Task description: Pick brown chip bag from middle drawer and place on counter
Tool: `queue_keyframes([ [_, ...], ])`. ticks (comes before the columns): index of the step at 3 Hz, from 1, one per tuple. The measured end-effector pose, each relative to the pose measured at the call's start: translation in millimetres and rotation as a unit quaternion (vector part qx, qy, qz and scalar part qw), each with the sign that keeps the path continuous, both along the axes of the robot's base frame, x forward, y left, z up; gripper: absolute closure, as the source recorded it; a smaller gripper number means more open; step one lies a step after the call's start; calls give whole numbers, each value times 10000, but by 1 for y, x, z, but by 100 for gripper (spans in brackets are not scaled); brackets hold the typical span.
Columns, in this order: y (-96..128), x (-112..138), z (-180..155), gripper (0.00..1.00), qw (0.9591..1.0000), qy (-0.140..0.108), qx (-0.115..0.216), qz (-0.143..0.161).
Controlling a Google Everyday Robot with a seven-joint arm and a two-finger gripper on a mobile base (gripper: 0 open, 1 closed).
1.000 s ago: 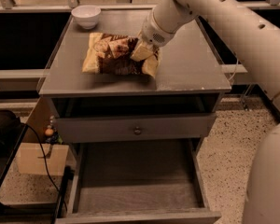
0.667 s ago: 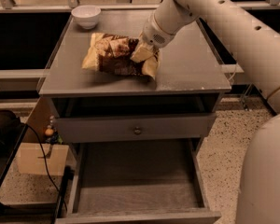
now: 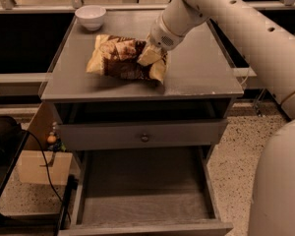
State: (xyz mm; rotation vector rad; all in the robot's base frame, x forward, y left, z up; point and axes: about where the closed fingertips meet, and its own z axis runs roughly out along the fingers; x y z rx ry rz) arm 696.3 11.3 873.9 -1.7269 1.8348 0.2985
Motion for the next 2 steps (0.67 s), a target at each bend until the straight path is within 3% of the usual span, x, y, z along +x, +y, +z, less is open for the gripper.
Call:
queue_keyframes([
  [2,0,0,0,11,10000,1,0,1],
])
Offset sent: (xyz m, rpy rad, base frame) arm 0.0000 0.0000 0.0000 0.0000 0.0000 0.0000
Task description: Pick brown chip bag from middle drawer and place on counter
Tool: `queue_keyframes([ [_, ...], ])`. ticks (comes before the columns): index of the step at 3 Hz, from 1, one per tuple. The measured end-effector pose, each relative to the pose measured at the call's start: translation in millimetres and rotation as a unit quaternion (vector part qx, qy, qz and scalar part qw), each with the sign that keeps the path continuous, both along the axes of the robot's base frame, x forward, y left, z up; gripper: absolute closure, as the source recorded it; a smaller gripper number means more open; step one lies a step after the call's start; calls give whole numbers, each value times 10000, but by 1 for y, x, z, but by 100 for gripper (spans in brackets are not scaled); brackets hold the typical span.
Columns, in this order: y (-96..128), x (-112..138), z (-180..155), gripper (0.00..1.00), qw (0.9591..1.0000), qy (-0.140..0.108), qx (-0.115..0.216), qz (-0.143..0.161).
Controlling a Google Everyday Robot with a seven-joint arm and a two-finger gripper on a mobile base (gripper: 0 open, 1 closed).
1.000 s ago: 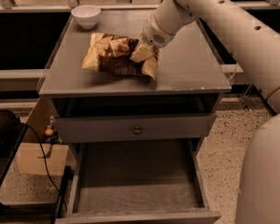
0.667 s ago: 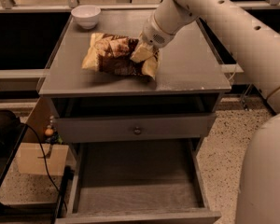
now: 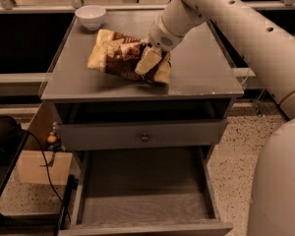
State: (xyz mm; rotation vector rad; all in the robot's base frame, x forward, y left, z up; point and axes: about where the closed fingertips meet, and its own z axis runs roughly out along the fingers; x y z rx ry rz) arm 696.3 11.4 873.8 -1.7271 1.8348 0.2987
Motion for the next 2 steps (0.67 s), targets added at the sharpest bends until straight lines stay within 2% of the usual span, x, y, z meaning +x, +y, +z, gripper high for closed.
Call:
queue_keyframes([
  [1,0,0,0,0,10000,0,0,0],
  [2,0,0,0,0,10000,0,0,0],
])
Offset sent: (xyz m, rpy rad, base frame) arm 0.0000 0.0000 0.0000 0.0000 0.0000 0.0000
